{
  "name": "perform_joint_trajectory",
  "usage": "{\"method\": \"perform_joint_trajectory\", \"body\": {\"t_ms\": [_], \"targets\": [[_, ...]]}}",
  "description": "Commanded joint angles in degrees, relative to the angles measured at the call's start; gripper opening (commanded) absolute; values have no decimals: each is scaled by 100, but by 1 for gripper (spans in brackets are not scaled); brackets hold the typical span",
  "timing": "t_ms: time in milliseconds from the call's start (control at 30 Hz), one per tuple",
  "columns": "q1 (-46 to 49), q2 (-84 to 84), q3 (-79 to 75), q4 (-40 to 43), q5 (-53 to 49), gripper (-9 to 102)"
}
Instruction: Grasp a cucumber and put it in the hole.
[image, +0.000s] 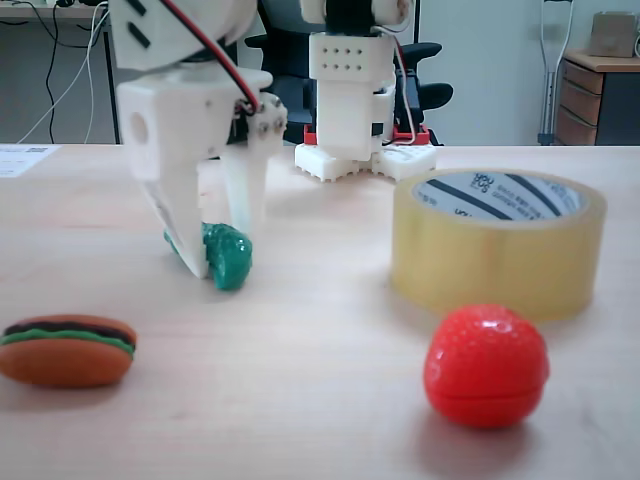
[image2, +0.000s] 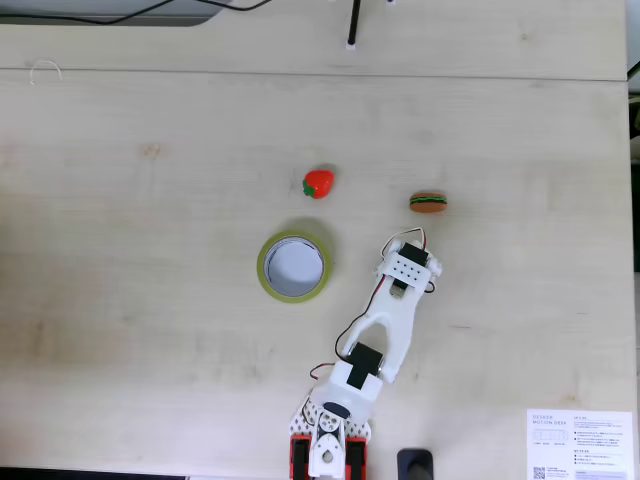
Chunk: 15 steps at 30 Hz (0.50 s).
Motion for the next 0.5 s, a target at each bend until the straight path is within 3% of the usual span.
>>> {"method": "perform_joint_trajectory", "body": {"t_ms": [0,467], "targets": [[35,290,-88,141,44,3],[35,1934,-53,686,378,1]]}}
